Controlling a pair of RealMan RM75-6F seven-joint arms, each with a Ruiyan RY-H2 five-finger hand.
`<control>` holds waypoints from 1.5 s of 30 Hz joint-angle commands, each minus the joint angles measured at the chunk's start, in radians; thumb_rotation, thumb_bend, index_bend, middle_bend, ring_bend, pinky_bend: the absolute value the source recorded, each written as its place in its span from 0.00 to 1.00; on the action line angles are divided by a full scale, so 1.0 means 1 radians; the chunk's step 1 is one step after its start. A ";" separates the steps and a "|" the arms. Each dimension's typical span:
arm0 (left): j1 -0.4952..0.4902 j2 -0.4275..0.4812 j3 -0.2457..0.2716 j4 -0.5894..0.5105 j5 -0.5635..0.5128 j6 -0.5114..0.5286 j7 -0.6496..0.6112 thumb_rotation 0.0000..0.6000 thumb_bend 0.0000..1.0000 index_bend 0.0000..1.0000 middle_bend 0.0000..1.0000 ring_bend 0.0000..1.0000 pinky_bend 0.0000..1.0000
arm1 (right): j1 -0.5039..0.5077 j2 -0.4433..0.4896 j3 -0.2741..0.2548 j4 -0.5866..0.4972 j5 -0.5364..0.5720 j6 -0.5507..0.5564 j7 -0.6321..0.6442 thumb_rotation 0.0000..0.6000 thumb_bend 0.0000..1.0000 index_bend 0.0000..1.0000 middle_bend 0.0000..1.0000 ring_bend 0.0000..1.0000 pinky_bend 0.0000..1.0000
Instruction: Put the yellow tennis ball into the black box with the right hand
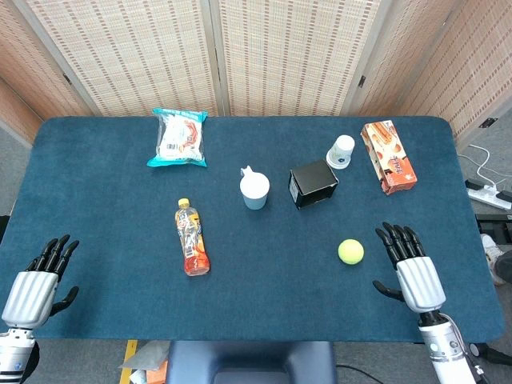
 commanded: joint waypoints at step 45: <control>0.007 0.008 0.010 -0.006 0.021 0.011 -0.014 1.00 0.33 0.11 0.14 0.07 0.32 | -0.028 -0.373 0.003 0.406 -0.029 0.055 -0.209 1.00 0.68 0.77 0.86 0.54 0.65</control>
